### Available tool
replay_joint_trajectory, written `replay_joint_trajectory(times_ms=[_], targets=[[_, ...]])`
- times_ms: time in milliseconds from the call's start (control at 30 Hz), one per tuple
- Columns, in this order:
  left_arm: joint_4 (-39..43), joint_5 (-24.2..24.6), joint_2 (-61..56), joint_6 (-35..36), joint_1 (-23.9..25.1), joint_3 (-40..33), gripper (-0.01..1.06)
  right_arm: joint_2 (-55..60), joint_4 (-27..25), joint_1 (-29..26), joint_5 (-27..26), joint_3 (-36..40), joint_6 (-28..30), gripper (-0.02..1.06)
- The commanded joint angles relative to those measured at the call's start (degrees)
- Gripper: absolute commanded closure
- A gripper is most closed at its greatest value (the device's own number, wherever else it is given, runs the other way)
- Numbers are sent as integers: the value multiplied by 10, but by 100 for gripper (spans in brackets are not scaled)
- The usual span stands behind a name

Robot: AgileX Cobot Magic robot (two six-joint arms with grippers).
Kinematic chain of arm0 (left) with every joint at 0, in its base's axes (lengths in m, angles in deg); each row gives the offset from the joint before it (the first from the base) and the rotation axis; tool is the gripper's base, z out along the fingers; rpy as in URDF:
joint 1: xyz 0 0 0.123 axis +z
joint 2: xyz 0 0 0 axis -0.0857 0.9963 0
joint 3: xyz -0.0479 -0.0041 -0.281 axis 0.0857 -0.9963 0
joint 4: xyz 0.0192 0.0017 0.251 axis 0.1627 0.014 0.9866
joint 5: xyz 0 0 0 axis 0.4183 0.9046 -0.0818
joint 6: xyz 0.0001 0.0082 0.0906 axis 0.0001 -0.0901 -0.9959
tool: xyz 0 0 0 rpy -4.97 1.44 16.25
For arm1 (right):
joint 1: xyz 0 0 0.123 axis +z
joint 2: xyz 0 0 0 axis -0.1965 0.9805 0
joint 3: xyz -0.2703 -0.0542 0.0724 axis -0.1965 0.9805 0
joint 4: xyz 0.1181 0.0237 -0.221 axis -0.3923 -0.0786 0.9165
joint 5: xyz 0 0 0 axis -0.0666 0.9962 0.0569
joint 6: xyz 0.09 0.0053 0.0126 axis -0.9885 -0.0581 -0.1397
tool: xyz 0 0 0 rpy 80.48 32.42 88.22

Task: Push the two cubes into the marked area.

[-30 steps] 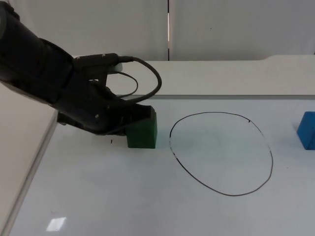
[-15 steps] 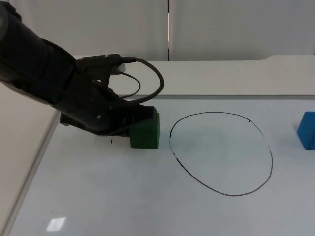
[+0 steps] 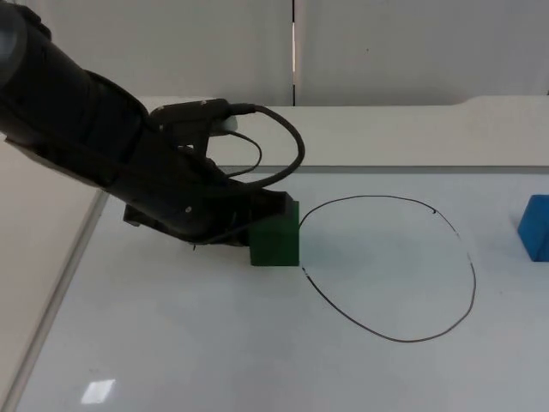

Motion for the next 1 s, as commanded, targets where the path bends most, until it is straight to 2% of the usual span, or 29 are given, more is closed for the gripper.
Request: replay_joint_trajectory(times_ms=[0, 967], targets=[[-9, 3, -1, 4, -8, 4, 105, -2, 2, -3, -2, 0, -1, -1], [-41, 18, -1, 2, -18, 4, 105, -2, 2, -3, -2, 0, -1, -1]])
